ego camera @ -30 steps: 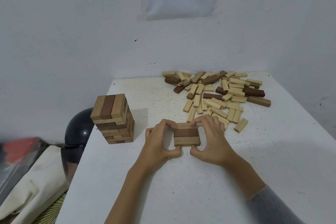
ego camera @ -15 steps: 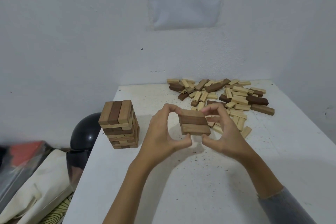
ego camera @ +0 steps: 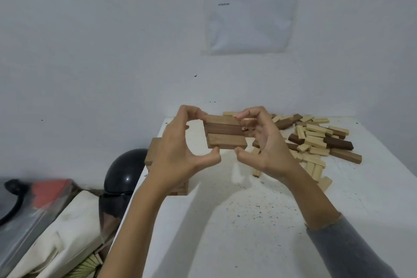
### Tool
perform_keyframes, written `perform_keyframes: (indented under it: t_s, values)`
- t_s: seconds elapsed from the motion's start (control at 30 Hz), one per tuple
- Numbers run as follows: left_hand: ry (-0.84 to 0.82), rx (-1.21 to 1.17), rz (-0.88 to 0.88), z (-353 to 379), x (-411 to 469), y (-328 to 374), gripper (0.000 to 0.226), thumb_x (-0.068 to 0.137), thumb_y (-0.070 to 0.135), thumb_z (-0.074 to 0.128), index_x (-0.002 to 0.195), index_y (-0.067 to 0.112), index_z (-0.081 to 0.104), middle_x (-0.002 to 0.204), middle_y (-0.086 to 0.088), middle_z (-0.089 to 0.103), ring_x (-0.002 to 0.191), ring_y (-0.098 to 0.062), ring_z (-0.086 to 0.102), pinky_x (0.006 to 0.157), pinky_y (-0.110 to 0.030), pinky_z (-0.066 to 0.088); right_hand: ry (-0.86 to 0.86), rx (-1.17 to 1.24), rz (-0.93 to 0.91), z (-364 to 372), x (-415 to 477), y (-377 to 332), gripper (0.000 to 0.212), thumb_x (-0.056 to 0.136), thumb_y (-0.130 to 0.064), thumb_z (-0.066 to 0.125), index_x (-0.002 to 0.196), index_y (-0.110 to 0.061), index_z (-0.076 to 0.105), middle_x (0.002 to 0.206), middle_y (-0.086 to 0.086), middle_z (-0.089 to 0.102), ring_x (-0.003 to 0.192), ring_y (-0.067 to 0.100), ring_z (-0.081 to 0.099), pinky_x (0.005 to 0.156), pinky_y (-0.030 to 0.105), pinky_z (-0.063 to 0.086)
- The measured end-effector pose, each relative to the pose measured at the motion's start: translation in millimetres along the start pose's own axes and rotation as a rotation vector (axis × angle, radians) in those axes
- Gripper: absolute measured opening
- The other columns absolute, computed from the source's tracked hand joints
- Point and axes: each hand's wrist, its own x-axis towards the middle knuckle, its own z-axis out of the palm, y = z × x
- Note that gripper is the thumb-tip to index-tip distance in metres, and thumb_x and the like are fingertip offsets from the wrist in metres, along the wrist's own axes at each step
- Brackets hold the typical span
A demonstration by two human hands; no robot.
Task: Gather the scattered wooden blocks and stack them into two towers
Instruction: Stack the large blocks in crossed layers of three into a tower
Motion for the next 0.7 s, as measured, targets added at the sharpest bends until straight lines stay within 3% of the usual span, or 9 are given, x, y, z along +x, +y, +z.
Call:
perform_keyframes:
  t_s: [0.13,0.37,0.53,0.7]
  values:
    - [0.029,-0.058,-0.018,-22,-1,-11,0.050,0.063,0.033,0.071,0.103,0.038,0.041,0.113,0.017,0.059,0.114,-0.003,0.053,0.089,-0.008,0.037,-0.018,0.031,-0.017,21,14,-2,0.054,0.065,-0.021,0.071,0.114,-0.019,0.048,0.114,-0.001,0.054,0.107,0.017,0.056,0.090,0.036,0.050]
    - [0.049,-0.097,-0.078,-53,-10,-43,0.053,0.063,0.036,0.071,0.107,0.034,0.042,0.120,0.009,0.062,0.120,-0.011,0.054,0.094,-0.013,0.041,-0.047,0.077,-0.018,58,27,2,0.058,0.066,-0.007,0.074,0.116,-0.023,0.048,0.115,-0.005,0.053,0.104,0.008,0.056,0.092,0.030,0.048]
    - [0.024,-0.131,-0.146,-67,-19,-66,0.057,0.062,0.034,0.073,0.110,0.029,0.041,0.120,0.008,0.063,0.121,-0.012,0.055,0.097,-0.024,0.043,-0.054,0.037,0.013,82,28,7,0.058,0.067,-0.012,0.074,0.118,-0.026,0.048,0.120,-0.009,0.053,0.115,0.010,0.052,0.099,0.034,0.046]
    - [-0.019,-0.127,-0.199,-75,-26,-82,0.058,0.064,0.036,0.074,0.112,0.031,0.041,0.122,0.014,0.062,0.123,-0.013,0.054,0.100,-0.027,0.040,-0.054,-0.066,0.065,101,25,6,0.059,0.064,-0.025,0.071,0.118,-0.032,0.046,0.125,-0.012,0.049,0.123,0.006,0.043,0.102,0.027,0.039]
